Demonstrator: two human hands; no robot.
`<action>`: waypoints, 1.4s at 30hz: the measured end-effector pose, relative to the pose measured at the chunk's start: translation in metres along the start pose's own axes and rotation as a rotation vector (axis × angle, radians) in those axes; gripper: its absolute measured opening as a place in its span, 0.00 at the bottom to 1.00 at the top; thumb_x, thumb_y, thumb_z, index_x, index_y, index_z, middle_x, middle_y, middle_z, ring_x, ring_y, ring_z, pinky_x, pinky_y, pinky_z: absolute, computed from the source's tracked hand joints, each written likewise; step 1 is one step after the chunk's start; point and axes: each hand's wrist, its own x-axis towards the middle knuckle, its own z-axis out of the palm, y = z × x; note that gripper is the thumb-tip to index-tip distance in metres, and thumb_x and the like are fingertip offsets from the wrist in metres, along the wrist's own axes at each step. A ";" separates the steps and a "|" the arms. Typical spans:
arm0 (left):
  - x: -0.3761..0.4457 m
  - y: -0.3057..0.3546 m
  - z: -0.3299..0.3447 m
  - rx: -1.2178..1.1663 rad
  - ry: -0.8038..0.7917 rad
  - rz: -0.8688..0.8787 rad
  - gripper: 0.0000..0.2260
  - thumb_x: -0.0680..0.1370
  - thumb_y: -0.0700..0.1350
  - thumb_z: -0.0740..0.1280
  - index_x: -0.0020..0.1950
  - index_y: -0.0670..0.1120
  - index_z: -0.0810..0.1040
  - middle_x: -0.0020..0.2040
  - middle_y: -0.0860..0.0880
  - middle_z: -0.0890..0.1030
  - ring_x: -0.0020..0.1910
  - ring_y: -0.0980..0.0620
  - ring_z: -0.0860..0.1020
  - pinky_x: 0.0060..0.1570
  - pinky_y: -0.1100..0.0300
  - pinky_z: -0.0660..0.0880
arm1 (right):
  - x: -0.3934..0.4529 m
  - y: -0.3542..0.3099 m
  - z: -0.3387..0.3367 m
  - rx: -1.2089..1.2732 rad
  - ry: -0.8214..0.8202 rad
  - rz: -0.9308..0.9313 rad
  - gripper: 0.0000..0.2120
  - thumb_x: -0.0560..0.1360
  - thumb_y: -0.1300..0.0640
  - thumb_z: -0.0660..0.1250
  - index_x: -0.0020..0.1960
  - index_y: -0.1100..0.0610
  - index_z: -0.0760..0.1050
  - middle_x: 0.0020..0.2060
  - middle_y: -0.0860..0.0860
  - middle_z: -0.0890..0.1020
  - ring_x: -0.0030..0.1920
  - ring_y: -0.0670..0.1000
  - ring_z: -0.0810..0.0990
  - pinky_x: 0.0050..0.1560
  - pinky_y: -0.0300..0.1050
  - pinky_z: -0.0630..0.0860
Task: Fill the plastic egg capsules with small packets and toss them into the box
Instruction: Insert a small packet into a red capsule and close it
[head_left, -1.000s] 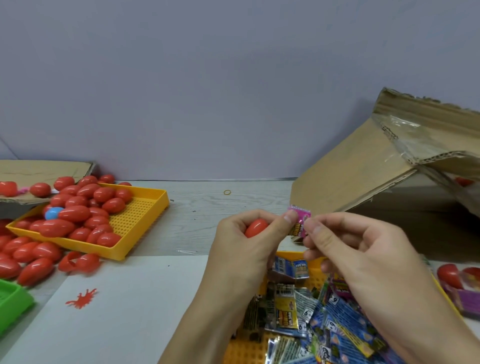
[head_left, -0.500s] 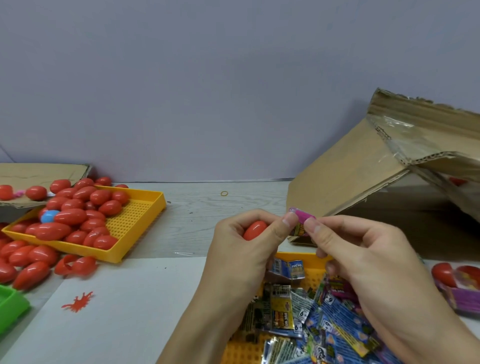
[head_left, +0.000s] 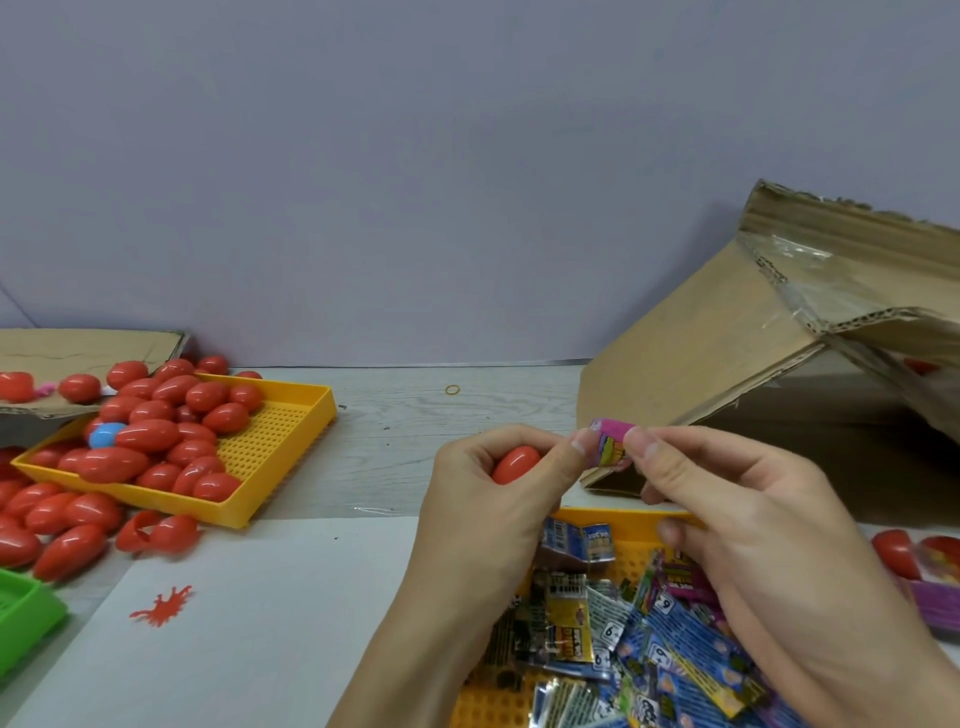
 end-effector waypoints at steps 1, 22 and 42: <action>0.000 0.000 0.000 0.001 -0.030 -0.001 0.15 0.62 0.59 0.73 0.34 0.48 0.84 0.24 0.56 0.72 0.23 0.60 0.71 0.24 0.70 0.70 | 0.000 0.000 -0.001 0.013 0.002 0.009 0.19 0.57 0.41 0.74 0.45 0.48 0.87 0.33 0.48 0.84 0.35 0.44 0.77 0.35 0.44 0.72; 0.000 0.000 -0.002 0.089 0.001 0.012 0.06 0.71 0.49 0.75 0.34 0.52 0.84 0.25 0.58 0.74 0.25 0.61 0.72 0.25 0.71 0.67 | -0.004 -0.006 0.003 -0.057 -0.056 -0.218 0.13 0.62 0.45 0.72 0.43 0.47 0.87 0.27 0.42 0.80 0.27 0.38 0.75 0.28 0.25 0.68; 0.000 -0.002 -0.002 0.035 -0.062 -0.007 0.07 0.73 0.46 0.72 0.34 0.54 0.83 0.25 0.58 0.75 0.23 0.61 0.73 0.25 0.71 0.68 | -0.002 -0.006 0.003 -0.069 -0.039 -0.137 0.14 0.62 0.44 0.70 0.44 0.48 0.86 0.27 0.46 0.81 0.27 0.39 0.78 0.26 0.25 0.68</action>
